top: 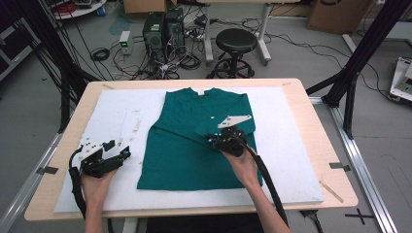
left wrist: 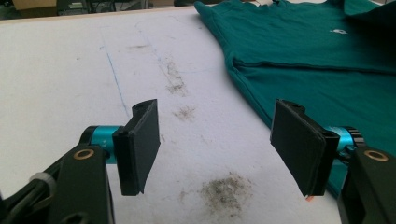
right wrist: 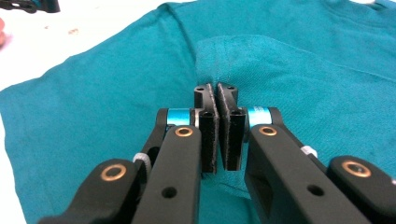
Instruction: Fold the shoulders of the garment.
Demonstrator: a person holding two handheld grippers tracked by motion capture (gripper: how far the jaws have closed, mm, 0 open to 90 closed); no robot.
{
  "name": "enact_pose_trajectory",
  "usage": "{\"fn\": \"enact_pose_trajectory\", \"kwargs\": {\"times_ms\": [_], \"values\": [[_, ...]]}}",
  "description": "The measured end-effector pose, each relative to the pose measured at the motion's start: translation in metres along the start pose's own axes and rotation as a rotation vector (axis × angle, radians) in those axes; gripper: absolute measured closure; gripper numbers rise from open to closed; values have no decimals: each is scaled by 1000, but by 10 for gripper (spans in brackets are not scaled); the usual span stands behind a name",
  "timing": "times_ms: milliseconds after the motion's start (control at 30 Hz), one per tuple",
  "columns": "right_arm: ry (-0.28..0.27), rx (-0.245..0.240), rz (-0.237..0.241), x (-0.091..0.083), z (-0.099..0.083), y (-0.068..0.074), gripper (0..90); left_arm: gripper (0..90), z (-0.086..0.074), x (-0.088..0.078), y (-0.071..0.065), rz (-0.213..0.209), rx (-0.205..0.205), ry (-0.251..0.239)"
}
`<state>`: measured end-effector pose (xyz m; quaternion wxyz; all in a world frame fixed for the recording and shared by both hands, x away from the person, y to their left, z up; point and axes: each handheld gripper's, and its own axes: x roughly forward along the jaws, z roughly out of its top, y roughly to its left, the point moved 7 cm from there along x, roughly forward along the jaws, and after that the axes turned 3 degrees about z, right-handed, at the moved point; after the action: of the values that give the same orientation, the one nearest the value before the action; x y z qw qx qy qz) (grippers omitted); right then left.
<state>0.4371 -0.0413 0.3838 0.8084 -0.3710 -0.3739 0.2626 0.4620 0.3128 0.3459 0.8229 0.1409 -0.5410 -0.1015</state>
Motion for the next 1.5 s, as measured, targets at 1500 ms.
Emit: {"fn": "enact_pose_trajectory", "kwargs": {"times_ms": [1500], "values": [[-5,6,147,58,8,42,885,330,0,0,0,-2,-5,1]]}}
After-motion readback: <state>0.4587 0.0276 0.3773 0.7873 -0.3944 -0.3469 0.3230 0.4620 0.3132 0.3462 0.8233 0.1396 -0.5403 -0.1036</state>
